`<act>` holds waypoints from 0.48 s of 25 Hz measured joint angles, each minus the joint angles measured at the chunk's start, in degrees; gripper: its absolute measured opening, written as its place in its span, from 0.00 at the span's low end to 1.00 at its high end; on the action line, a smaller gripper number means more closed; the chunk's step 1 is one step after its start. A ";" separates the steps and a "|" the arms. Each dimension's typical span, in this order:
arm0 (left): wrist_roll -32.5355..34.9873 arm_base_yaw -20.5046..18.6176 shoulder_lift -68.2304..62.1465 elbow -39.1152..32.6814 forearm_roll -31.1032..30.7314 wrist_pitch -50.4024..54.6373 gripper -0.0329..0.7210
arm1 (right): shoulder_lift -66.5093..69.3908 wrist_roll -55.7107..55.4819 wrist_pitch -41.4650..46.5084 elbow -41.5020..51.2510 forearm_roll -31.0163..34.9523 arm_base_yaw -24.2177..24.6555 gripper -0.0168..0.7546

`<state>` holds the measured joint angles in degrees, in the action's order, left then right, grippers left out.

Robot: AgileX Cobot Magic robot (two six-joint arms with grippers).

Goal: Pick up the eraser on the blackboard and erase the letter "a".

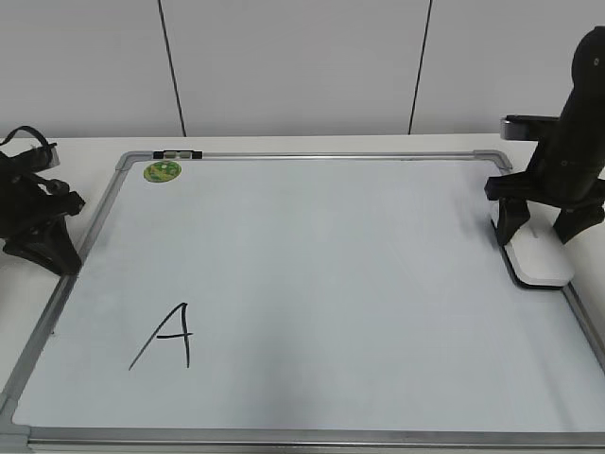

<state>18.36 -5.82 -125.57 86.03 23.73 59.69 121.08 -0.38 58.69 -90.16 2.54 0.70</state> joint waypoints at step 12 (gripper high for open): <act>0.00 0.00 0.00 0.00 0.00 0.00 0.09 | 0.53 0.38 -1.01 -0.18 0.27 0.00 0.82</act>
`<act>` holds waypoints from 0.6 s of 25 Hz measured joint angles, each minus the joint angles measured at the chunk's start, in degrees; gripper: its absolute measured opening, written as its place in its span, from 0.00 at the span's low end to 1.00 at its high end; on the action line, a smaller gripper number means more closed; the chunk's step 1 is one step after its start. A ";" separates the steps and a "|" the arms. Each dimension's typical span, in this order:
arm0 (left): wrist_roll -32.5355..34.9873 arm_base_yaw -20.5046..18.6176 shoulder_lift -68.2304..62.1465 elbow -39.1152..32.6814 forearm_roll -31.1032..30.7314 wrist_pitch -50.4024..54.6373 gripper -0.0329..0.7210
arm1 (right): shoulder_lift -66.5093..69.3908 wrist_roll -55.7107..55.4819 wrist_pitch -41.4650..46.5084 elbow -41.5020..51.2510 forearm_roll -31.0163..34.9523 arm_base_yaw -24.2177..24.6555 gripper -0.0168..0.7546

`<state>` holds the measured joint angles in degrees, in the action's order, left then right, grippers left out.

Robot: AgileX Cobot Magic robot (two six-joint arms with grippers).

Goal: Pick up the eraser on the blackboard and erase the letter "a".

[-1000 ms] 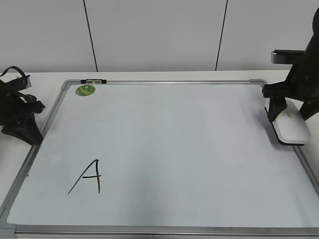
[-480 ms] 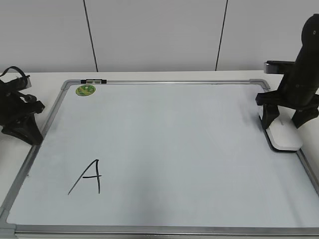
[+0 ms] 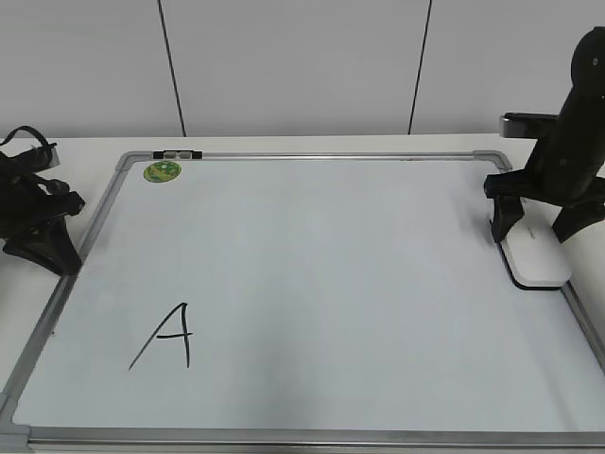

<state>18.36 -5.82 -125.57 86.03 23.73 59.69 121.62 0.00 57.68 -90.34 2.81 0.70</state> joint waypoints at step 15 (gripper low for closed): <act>-1.10 -0.36 -0.69 5.66 0.10 2.08 0.49 | 0.00 3.12 11.65 -14.76 0.00 0.00 0.83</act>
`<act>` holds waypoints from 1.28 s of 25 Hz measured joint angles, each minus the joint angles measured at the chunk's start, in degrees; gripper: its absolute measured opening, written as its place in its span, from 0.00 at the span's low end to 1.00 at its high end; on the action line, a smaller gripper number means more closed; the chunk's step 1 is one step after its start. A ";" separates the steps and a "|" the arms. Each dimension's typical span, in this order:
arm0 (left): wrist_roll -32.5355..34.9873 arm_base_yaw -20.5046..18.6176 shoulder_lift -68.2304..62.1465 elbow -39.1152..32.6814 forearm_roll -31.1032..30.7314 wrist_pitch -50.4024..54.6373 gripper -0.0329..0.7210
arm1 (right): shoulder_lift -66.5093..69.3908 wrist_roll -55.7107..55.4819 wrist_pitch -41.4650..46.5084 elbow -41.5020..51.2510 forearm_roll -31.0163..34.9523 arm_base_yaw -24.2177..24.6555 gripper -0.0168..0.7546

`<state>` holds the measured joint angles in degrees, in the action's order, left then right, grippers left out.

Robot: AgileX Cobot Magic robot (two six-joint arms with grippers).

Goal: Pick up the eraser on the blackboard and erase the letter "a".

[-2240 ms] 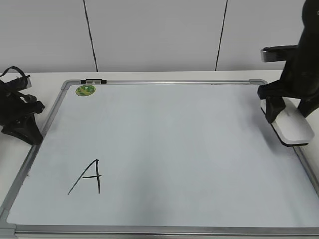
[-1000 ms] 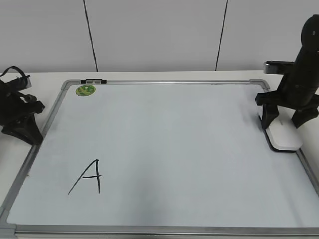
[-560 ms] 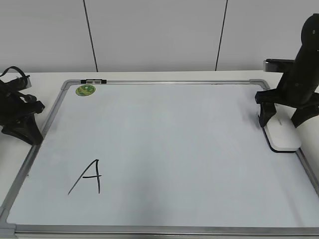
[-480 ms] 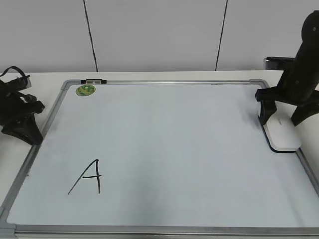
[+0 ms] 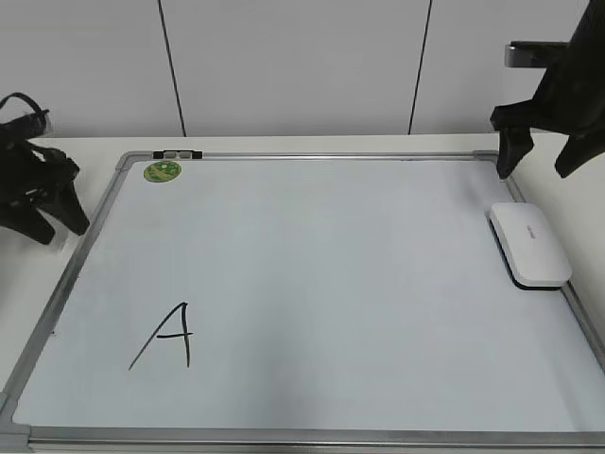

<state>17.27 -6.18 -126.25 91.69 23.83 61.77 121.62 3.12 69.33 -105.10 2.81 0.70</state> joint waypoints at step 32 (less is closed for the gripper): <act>-5.34 10.29 45.61 -6.79 -7.63 9.26 0.72 | -51.71 2.72 2.52 20.56 0.00 0.00 0.79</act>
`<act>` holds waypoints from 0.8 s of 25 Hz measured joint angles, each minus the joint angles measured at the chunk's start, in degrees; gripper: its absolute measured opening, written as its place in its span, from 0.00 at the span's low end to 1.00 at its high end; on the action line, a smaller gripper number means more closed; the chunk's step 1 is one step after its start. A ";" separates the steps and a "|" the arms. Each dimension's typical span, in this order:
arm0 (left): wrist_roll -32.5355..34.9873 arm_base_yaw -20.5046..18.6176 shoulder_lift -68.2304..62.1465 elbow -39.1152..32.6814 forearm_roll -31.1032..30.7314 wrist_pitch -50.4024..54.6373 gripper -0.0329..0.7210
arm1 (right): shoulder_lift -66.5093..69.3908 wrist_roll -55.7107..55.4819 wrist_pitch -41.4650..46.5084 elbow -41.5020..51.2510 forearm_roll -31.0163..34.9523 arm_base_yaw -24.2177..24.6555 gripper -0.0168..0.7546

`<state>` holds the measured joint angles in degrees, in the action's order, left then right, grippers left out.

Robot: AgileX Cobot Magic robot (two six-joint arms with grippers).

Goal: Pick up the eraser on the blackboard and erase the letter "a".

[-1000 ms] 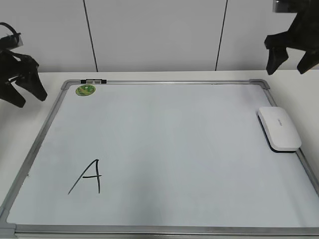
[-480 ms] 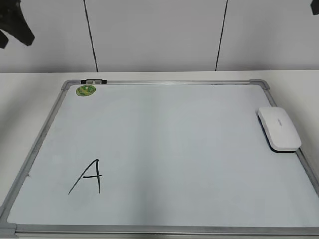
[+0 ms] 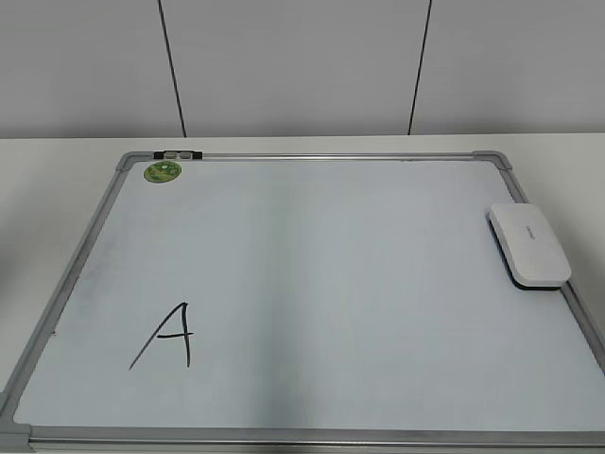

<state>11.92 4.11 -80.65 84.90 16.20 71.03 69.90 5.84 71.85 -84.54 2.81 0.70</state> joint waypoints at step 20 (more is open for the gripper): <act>-0.20 0.00 47.51 -40.06 -0.87 0.09 0.73 | -36.54 -1.07 0.25 34.30 2.33 0.00 0.79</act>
<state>11.72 4.11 -33.14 44.84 15.34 71.12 33.37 4.78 72.10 -50.24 5.14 0.70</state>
